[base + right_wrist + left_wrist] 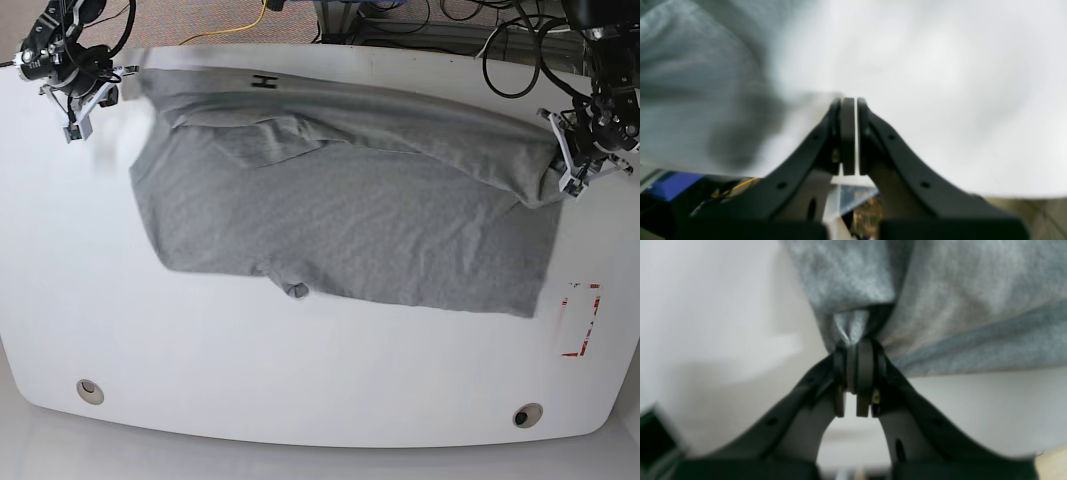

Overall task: Layout the t-shirt on the table in an organized manner, then fold the t-shirt properly
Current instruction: 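Lift the shirt edge with both grippers and pull it away from the hem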

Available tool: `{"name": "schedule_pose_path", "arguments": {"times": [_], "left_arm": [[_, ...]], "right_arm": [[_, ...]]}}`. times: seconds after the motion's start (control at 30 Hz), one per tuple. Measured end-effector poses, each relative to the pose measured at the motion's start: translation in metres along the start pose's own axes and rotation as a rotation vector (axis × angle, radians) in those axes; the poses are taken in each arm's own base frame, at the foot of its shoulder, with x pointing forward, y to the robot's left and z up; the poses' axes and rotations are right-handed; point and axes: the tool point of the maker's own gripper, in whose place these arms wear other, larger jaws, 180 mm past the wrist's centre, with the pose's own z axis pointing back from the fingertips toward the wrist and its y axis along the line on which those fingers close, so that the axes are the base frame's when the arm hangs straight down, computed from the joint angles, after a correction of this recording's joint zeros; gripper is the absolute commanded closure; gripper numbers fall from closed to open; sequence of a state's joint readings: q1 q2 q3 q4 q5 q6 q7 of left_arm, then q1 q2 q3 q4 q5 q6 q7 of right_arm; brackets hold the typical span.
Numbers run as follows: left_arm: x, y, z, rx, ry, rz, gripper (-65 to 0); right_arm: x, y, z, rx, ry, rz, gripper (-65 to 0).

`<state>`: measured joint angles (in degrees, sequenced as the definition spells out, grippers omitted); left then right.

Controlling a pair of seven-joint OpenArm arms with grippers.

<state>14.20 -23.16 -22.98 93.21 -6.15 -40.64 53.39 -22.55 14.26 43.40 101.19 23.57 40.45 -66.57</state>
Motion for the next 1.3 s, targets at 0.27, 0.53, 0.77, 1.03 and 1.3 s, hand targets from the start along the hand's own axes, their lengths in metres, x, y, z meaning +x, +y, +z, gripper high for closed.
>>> {"name": "schedule_pose_path", "arguments": {"times": [0.27,0.53,0.77,1.03,1.3], "left_arm": [[-0.035,0.000,0.023,0.061,0.130,-0.055,0.0],[-0.039,-0.025,0.032,0.034,0.126,-0.075,0.0],[-0.041,-0.027,0.032,0.029,0.129,-0.078,0.0],[-0.040,-0.026,0.032,0.032,0.127,-0.078,0.0],[-0.039,-0.024,0.033,0.036,0.127,-0.081,0.0]], "right_arm": [[-0.015,-0.008,0.005,-0.025,0.052,0.010,0.0],[-0.030,0.005,0.015,-0.025,0.072,0.030,-17.4],[-0.018,0.053,0.025,0.047,-0.004,0.009,-55.0],[-0.015,0.089,0.024,0.202,-0.052,-0.071,-65.0],[-0.019,0.099,0.018,0.230,-0.042,-0.092,-65.0]]}}
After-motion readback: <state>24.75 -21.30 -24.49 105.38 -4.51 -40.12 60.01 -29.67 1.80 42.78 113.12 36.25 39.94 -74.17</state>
